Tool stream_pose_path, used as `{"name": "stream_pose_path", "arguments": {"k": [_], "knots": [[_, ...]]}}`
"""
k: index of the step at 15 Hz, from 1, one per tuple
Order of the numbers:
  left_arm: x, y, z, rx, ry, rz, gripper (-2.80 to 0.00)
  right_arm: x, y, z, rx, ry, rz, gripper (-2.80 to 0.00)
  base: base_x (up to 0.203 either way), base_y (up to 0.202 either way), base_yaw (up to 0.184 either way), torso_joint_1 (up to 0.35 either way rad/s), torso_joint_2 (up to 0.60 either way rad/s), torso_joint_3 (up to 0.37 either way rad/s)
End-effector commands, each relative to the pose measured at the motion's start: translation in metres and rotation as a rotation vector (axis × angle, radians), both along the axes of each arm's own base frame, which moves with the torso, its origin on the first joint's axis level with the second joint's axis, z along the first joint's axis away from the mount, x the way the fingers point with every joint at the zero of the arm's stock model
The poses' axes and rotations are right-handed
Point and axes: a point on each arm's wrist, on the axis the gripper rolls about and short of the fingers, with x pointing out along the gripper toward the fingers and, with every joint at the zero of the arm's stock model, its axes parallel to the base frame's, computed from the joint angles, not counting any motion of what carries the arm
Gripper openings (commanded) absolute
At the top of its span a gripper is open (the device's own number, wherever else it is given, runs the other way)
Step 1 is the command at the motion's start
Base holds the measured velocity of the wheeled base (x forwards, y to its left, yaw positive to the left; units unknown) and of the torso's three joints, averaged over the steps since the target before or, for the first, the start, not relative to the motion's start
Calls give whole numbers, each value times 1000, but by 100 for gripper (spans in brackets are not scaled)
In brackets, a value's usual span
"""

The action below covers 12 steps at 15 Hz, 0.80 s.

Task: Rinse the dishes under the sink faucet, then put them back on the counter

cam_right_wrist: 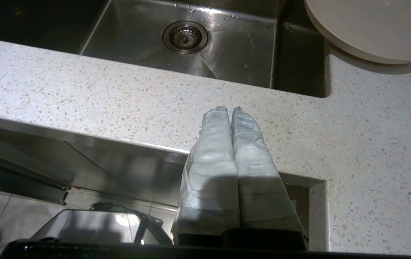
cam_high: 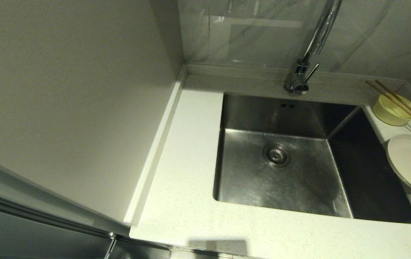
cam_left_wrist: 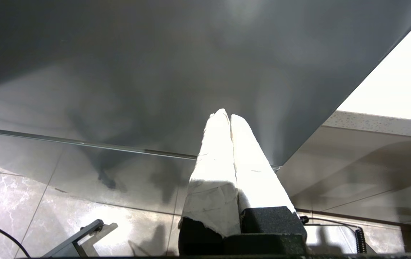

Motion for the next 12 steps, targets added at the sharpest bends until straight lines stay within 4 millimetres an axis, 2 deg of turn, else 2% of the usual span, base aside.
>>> {"name": "stream_pose_path", "arguments": {"k": [1,12], "knots": [[0,0,0,-1,-2,0,-280,0,0,0,2,2,0,-280,0,0,0,0,0,0],[0,0,0,-1,-2,0,-280,0,0,-1,-7,3,0,-280,0,0,0,0,0,0]]}}
